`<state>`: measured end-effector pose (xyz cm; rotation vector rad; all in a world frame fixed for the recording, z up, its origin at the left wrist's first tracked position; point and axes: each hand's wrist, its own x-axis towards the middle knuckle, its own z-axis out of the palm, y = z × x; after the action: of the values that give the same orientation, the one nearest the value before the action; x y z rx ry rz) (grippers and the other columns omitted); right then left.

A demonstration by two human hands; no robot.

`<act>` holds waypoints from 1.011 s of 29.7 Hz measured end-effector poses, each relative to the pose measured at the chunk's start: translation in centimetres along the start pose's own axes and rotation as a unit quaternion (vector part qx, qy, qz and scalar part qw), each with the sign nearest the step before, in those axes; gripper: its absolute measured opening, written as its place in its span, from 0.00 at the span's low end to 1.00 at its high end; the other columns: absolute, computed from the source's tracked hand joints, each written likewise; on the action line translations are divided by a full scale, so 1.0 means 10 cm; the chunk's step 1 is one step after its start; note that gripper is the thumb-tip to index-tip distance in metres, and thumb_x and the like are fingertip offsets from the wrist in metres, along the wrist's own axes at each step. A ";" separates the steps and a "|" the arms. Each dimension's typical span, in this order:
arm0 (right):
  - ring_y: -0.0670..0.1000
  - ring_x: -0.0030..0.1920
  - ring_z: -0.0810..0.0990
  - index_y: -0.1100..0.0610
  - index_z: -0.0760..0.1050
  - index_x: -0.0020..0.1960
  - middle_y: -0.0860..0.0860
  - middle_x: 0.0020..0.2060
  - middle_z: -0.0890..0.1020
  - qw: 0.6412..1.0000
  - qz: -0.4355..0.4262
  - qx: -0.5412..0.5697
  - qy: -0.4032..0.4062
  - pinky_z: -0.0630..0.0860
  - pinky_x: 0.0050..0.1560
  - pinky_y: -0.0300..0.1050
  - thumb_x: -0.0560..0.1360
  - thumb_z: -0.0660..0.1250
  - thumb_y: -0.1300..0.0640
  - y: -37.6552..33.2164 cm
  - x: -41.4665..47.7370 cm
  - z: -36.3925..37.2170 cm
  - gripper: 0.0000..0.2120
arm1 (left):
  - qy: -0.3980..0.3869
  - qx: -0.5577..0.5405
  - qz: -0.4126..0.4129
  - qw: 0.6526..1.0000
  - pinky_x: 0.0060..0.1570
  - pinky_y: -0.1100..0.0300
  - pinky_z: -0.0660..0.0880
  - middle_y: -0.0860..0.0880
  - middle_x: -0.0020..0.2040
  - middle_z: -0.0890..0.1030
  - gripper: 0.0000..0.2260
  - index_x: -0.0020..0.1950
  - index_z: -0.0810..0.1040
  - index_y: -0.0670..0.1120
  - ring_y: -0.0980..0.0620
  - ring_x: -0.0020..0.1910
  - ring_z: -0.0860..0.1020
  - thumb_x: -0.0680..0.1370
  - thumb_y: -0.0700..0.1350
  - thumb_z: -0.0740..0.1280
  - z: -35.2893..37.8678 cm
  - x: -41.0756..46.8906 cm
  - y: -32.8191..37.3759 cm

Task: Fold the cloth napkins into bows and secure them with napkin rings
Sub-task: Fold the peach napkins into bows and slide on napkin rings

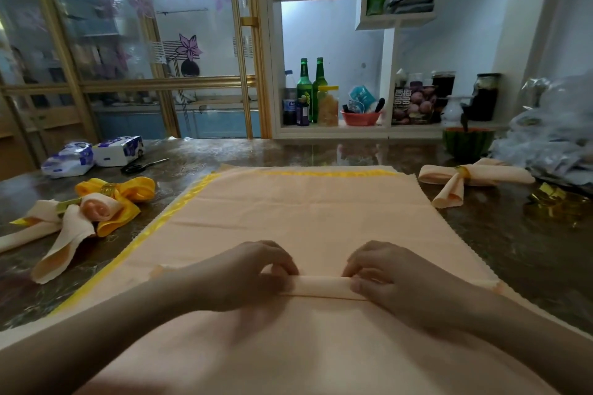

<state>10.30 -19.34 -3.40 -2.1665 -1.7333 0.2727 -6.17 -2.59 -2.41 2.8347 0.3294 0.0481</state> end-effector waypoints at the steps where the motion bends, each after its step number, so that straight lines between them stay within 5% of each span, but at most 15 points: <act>1: 0.40 0.53 0.72 0.45 0.77 0.56 0.41 0.53 0.74 1.000 0.002 0.000 -0.006 0.70 0.55 0.33 0.78 0.63 0.49 0.00 0.00 -0.04 0.08 | 0.000 0.011 -0.006 1.000 0.48 0.81 0.64 0.58 0.59 0.74 0.10 0.59 0.77 0.54 0.67 0.50 0.72 0.79 0.47 0.63 -0.02 -0.03 -0.02; 13: 0.44 0.43 0.73 0.47 0.76 0.54 0.44 0.45 0.75 0.989 0.059 0.006 -0.136 0.72 0.44 0.37 0.74 0.67 0.53 -0.08 0.13 -0.28 0.09 | -0.054 0.000 -0.085 0.995 0.50 0.66 0.73 0.59 0.47 0.77 0.07 0.53 0.78 0.56 0.61 0.47 0.76 0.76 0.53 0.66 -0.19 -0.04 -0.12; 21: 0.44 0.40 0.72 0.44 0.69 0.40 0.43 0.40 0.72 0.999 0.029 -0.041 0.006 0.67 0.37 0.36 0.73 0.66 0.57 -0.04 0.20 -0.18 0.09 | 0.030 0.073 -0.064 0.995 0.47 0.66 0.71 0.55 0.49 0.76 0.08 0.52 0.77 0.49 0.57 0.46 0.74 0.77 0.51 0.64 -0.15 0.04 -0.06; 26: 0.44 0.44 0.67 0.47 0.66 0.47 0.43 0.44 0.68 0.983 -0.029 -0.157 0.090 0.63 0.38 0.32 0.77 0.62 0.57 0.00 0.25 -0.09 0.06 | 0.152 0.163 -0.021 0.975 0.53 0.66 0.64 0.55 0.57 0.73 0.08 0.56 0.75 0.52 0.56 0.57 0.71 0.78 0.50 0.62 -0.03 0.17 -0.10; 30: 0.44 0.47 0.66 0.48 0.68 0.52 0.43 0.46 0.67 0.981 -0.055 -0.169 0.077 0.62 0.46 0.33 0.77 0.59 0.58 0.05 0.23 -0.07 0.07 | 0.150 0.185 0.022 0.971 0.45 0.70 0.59 0.56 0.54 0.73 0.08 0.55 0.76 0.53 0.56 0.54 0.70 0.77 0.49 0.63 0.04 0.17 -0.12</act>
<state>11.56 -17.35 -2.81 -2.2354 -1.9116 -0.2290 -4.78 -1.16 -3.11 3.2063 0.3715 0.4769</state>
